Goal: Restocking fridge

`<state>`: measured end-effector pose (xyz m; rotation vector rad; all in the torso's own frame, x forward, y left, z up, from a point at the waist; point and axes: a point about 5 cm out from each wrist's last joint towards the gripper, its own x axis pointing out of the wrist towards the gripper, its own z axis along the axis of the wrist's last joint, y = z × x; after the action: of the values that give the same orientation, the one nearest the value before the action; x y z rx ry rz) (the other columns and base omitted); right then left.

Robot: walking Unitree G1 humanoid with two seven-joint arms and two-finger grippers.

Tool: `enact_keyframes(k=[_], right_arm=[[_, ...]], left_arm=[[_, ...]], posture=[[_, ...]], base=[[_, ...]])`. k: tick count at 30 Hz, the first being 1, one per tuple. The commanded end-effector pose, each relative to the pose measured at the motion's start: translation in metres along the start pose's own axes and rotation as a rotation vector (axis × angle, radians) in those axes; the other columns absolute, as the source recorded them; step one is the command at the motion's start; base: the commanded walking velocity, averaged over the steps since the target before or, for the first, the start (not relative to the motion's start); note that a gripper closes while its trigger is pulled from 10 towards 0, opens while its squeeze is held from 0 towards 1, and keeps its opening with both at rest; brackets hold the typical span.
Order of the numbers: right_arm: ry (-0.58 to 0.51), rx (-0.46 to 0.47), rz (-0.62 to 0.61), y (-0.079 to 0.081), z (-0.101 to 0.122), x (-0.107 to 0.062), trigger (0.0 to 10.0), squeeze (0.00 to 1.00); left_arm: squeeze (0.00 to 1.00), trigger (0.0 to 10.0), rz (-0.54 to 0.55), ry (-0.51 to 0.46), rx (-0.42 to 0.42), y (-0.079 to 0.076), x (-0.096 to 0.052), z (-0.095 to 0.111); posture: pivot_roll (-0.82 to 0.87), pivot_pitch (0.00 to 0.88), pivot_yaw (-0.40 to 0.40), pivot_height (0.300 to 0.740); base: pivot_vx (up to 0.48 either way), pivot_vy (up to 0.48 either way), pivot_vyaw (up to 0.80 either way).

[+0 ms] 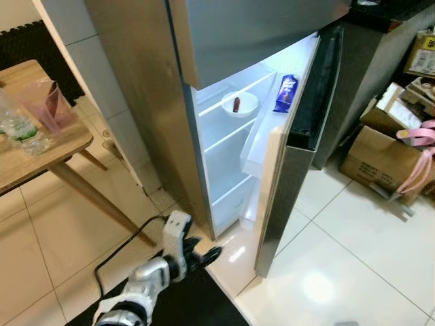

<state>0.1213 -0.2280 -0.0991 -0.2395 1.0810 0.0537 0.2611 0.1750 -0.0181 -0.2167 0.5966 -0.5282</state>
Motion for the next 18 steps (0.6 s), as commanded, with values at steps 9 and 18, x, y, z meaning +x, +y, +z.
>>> enact_keyframes(k=[9, 18], right_arm=[[-0.156, -0.117, 0.094, 0.005, 0.039, 0.004, 10.0, 0.0], [-0.297, -0.29, 0.205, 0.011, 0.075, 0.004, 10.0, 0.0]], left_arm=[[0.0, 10.0, 0.24, 0.153, -0.092, 0.02, -0.029, -0.051], [0.0, 10.0, 0.327, 0.227, -0.132, 0.021, -0.041, -0.075]], posture=[[-0.07, 0.096, 0.013, 0.74], [-0.07, 0.084, 0.011, 0.74]], base=[[0.0, 0.0, 0.0], [0.0, 0.0, 0.0]])
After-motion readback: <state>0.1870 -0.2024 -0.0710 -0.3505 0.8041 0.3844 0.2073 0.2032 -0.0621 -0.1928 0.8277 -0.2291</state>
